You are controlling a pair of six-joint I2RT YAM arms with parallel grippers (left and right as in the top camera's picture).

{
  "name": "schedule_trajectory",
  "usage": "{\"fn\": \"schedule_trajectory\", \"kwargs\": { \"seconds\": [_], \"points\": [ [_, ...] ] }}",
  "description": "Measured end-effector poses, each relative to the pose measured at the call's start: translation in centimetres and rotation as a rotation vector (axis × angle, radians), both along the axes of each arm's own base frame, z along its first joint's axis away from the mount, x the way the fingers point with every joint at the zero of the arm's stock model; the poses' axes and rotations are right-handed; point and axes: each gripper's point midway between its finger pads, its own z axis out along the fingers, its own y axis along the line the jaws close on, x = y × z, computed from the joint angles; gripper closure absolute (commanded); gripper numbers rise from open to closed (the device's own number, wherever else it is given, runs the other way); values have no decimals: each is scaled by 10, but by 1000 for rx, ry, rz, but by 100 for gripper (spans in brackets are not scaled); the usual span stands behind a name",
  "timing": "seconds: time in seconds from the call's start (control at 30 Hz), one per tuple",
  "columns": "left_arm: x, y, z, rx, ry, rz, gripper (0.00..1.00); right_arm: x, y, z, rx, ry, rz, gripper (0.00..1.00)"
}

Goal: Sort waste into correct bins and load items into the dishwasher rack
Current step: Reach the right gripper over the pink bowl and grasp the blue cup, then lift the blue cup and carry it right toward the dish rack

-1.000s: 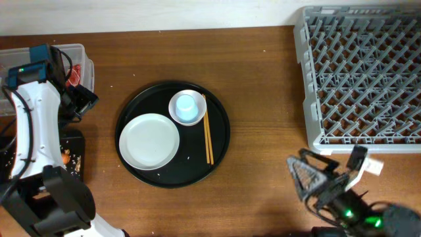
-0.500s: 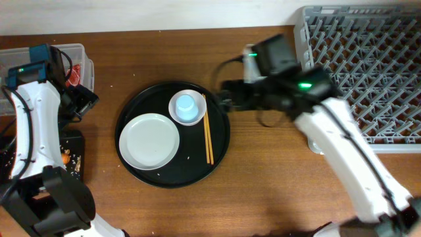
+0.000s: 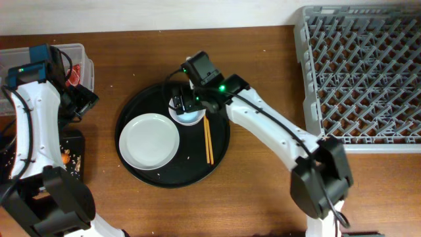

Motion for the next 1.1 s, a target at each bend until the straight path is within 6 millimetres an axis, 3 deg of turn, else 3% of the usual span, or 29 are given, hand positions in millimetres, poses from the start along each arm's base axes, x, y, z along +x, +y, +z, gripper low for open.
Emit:
{"fn": "schedule_trajectory", "kwargs": {
  "seconds": [0.07, 0.2, 0.47, 0.7, 0.87, 1.1],
  "points": [
    [0, 0, 0, 0, 0, 0, 1, 1, 7, -17, -23, 4, 6, 1],
    [0, 0, 0, 0, 0, 0, 1, 1, 28, -23, -18, -39, 32, 2],
    [0, 0, 0, 0, 0, 0, 1, 5, 27, -48, -128, -83, -3, 0],
    [0, 0, 0, 0, 0, 0, 1, 5, 24, -71, -168, -61, -3, 13],
    [0, 0, 0, 0, 0, 0, 1, 9, 28, -70, -152, -76, -6, 17],
    [0, 0, 0, 0, 0, 0, 1, 9, 26, -71, -161, -75, -9, 34]
  ]
}}
